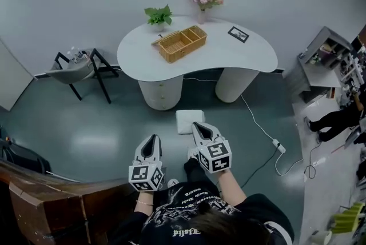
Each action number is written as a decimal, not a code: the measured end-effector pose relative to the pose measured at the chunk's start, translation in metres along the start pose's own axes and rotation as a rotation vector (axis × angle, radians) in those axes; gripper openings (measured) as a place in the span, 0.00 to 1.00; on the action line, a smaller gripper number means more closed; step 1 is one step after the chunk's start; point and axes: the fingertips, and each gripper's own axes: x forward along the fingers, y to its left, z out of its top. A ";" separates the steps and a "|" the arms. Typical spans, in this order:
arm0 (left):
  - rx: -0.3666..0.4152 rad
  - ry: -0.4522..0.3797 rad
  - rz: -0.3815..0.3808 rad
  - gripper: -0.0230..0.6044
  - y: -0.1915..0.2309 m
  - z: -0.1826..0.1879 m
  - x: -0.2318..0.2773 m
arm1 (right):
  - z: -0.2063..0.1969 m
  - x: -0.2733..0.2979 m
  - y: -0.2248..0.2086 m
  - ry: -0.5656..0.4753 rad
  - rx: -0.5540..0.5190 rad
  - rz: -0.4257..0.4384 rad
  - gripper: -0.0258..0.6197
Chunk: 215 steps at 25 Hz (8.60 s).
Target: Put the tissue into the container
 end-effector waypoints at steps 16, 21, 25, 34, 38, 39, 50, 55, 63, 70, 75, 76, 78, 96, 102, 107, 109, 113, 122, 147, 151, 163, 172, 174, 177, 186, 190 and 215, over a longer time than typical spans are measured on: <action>-0.014 0.004 0.110 0.10 -0.014 0.023 0.127 | 0.033 0.086 -0.097 0.028 -0.056 0.124 0.08; -0.032 -0.021 0.154 0.10 -0.017 0.026 0.157 | 0.040 0.104 -0.122 0.019 -0.075 0.163 0.08; -0.010 -0.018 0.182 0.10 -0.022 0.030 0.172 | 0.045 0.115 -0.132 0.017 -0.071 0.206 0.08; -0.003 -0.007 0.202 0.10 -0.028 0.031 0.206 | 0.056 0.135 -0.159 0.011 -0.068 0.230 0.08; -0.016 -0.001 0.203 0.10 -0.019 0.033 0.218 | 0.060 0.145 -0.164 0.015 -0.063 0.221 0.08; -0.020 0.000 0.201 0.10 -0.016 0.033 0.222 | 0.062 0.149 -0.165 0.014 -0.061 0.213 0.08; -0.043 0.007 0.145 0.10 0.033 0.059 0.289 | 0.093 0.206 -0.183 0.016 -0.046 0.148 0.08; -0.044 0.013 0.124 0.10 0.062 0.071 0.321 | 0.106 0.241 -0.190 0.026 -0.045 0.124 0.08; -0.047 0.017 0.098 0.10 0.099 0.091 0.364 | 0.123 0.292 -0.195 0.044 -0.037 0.123 0.08; -0.058 0.035 0.062 0.10 0.129 0.103 0.395 | 0.137 0.329 -0.200 0.064 -0.035 0.100 0.08; -0.073 0.035 0.043 0.10 0.158 0.114 0.409 | 0.149 0.355 -0.198 0.086 -0.065 0.112 0.08; -0.076 0.040 0.035 0.10 0.163 0.114 0.411 | 0.151 0.360 -0.198 0.088 -0.064 0.109 0.08; -0.078 0.053 0.021 0.10 0.171 0.115 0.416 | 0.155 0.368 -0.196 0.092 -0.063 0.104 0.08; -0.074 0.052 0.087 0.10 0.180 0.129 0.472 | 0.187 0.421 -0.221 0.086 -0.114 0.204 0.08; -0.092 0.039 0.177 0.10 0.182 0.133 0.495 | 0.192 0.441 -0.240 0.109 -0.153 0.288 0.08; -0.088 0.008 0.265 0.10 0.188 0.141 0.509 | 0.195 0.458 -0.253 0.122 -0.181 0.352 0.08; -0.085 -0.001 0.294 0.10 0.192 0.143 0.513 | 0.197 0.463 -0.257 0.127 -0.204 0.370 0.08; -0.086 -0.015 0.345 0.10 0.197 0.148 0.516 | 0.201 0.472 -0.262 0.128 -0.220 0.407 0.08; -0.097 -0.044 0.437 0.10 0.197 0.151 0.522 | 0.190 0.489 -0.267 0.178 -0.244 0.493 0.08; -0.061 -0.106 0.574 0.10 0.182 0.167 0.503 | 0.141 0.516 -0.273 0.303 -0.225 0.523 0.08; -0.059 -0.101 0.593 0.10 0.185 0.166 0.495 | 0.137 0.520 -0.271 0.342 -0.261 0.513 0.08; -0.052 -0.115 0.608 0.10 0.195 0.166 0.490 | 0.123 0.531 -0.264 0.465 -0.342 0.454 0.08; -0.060 -0.096 0.606 0.10 0.195 0.158 0.494 | 0.112 0.537 -0.264 0.563 -0.387 0.407 0.08; -0.067 -0.095 0.608 0.10 0.196 0.156 0.494 | 0.111 0.538 -0.265 0.584 -0.370 0.406 0.09; -0.077 -0.099 0.611 0.10 0.196 0.155 0.495 | 0.112 0.538 -0.266 0.598 -0.343 0.419 0.10; -0.086 -0.104 0.598 0.10 0.191 0.153 0.502 | 0.117 0.533 -0.262 0.580 -0.237 0.518 0.26; -0.079 -0.104 0.576 0.10 0.186 0.155 0.508 | 0.133 0.528 -0.262 0.481 -0.228 0.549 0.34; -0.004 -0.042 0.423 0.09 0.136 0.134 0.549 | 0.181 0.494 -0.297 0.086 -0.214 0.413 0.08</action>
